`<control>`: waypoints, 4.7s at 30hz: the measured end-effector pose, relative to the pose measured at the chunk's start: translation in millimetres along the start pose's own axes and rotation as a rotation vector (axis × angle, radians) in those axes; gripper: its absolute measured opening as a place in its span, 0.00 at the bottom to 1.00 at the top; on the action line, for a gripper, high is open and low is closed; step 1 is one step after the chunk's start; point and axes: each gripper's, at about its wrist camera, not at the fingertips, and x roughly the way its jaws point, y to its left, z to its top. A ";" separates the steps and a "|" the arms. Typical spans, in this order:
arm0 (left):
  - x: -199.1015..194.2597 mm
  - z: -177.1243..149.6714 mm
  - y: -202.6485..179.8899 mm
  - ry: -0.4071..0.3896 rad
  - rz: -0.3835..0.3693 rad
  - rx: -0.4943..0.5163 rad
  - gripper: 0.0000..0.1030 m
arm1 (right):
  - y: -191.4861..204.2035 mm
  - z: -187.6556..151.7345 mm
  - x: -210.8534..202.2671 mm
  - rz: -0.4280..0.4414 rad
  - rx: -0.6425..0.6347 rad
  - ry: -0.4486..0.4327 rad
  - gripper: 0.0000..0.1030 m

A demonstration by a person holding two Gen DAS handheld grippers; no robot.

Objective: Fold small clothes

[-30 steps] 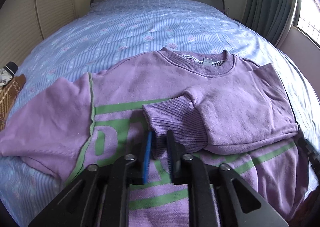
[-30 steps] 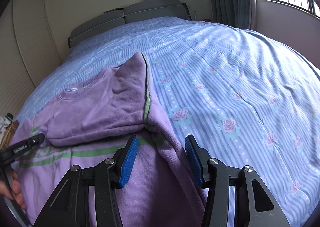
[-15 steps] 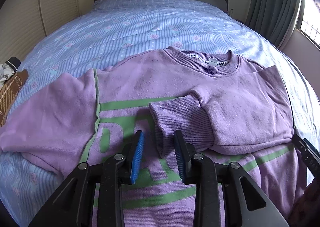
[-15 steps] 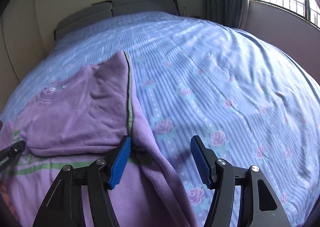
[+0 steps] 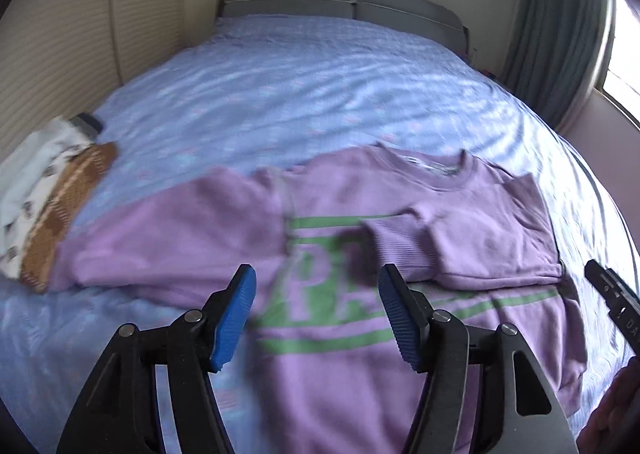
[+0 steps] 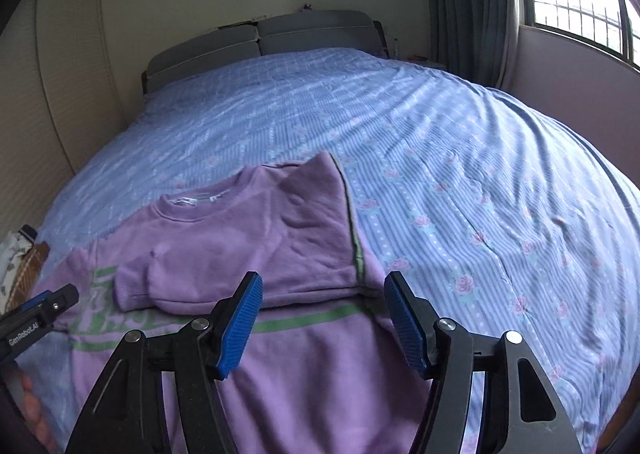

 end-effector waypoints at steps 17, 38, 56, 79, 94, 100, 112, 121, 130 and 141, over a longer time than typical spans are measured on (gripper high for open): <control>-26.1 -36.3 228.4 -0.050 0.147 -0.354 0.60 | 187.4 -21.1 -42.3 0.191 -0.199 -0.030 0.61; 46.8 -48.2 282.8 -0.050 -0.038 -0.565 0.37 | 258.6 -64.2 -27.5 0.187 -0.360 0.003 0.61; -16.4 -3.5 227.4 -0.181 0.033 -0.382 0.12 | 219.8 -51.2 -28.2 0.157 -0.291 0.001 0.62; -21.8 93.3 -119.1 -0.194 -0.245 0.070 0.10 | -32.3 7.4 -31.4 -0.009 0.087 -0.083 0.62; 73.9 44.2 -226.2 0.007 -0.230 0.238 0.21 | -119.4 -15.7 8.2 -0.035 0.240 0.008 0.62; 48.8 37.5 -208.0 -0.036 -0.192 0.262 0.50 | -117.8 -20.9 21.9 -0.017 0.232 0.043 0.62; 57.5 18.1 -70.2 0.040 -0.050 0.057 0.54 | -72.1 13.0 23.2 0.078 0.146 0.010 0.62; 68.6 -3.4 -37.6 0.063 -0.045 0.008 0.54 | 0.6 44.4 58.0 0.238 -0.059 0.042 0.42; 71.4 -6.3 -29.3 0.054 -0.070 -0.018 0.54 | 17.6 30.2 100.2 0.254 -0.114 0.185 0.08; 62.2 -5.1 -25.0 0.036 -0.079 -0.004 0.53 | -3.9 10.7 106.1 0.184 -0.061 0.229 0.23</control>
